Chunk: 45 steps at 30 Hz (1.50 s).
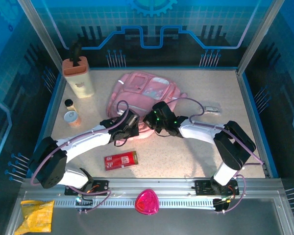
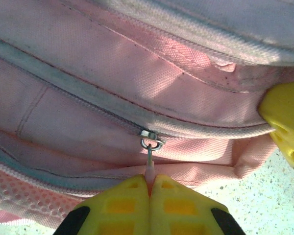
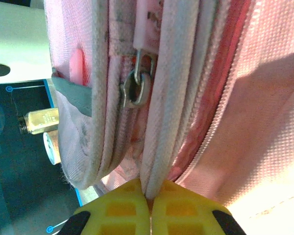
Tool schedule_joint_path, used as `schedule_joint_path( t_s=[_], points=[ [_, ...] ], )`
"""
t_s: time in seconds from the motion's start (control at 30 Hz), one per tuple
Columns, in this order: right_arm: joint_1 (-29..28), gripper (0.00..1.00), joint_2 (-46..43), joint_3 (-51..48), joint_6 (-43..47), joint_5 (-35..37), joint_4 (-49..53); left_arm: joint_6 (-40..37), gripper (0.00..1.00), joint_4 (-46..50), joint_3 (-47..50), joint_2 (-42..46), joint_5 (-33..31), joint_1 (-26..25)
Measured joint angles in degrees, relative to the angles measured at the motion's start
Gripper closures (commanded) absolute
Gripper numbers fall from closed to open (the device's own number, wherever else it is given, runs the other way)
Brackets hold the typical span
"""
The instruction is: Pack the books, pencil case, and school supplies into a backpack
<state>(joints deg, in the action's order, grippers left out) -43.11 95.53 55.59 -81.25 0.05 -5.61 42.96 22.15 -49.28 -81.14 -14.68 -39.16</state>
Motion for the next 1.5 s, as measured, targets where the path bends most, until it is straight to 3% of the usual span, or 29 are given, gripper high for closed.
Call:
schedule_joint_path(
  t_s=[0.3, 0.47, 0.67, 0.93, 1.07, 1.3, 1.43, 1.5],
  points=[
    [-0.3, 1.00, 0.0, -0.1, -0.7, 0.0, -1.7, -1.1, 0.77, -2.8, 0.0, -4.1, -0.9, 1.1],
    [-0.6, 1.00, 0.0, -0.1, -0.9, 0.4, -2.1, -1.3, 0.76, -4.1, -0.1, -6.3, -1.2, 1.2],
    [-0.9, 1.00, -0.5, -0.1, -1.0, 1.1, -2.0, -2.1, 0.98, -3.7, -0.7, -7.6, -3.8, 1.2],
    [0.4, 1.00, -3.6, -0.7, 1.0, 0.2, -1.0, -5.6, 1.00, -1.5, -0.9, -4.0, -5.0, 1.5],
    [2.4, 1.00, -6.9, -1.3, 3.1, -3.0, 1.0, -7.7, 1.00, 0.0, 1.0, 1.7, -4.1, 4.2],
    [8.6, 1.00, -10.4, -1.9, 8.9, -13.3, 3.8, -13.1, 1.00, 0.2, 4.8, 8.5, 2.7, 14.7],
    [15.4, 1.00, -8.6, 1.4, 13.6, -21.0, 7.6, -14.3, 1.00, -1.4, 5.6, 9.4, 7.4, 14.1],
    [18.8, 0.82, -6.4, 5.3, 16.1, -22.6, 10.3, -14.1, 1.00, -2.4, 5.6, 9.3, 8.0, 10.8]
  ],
)
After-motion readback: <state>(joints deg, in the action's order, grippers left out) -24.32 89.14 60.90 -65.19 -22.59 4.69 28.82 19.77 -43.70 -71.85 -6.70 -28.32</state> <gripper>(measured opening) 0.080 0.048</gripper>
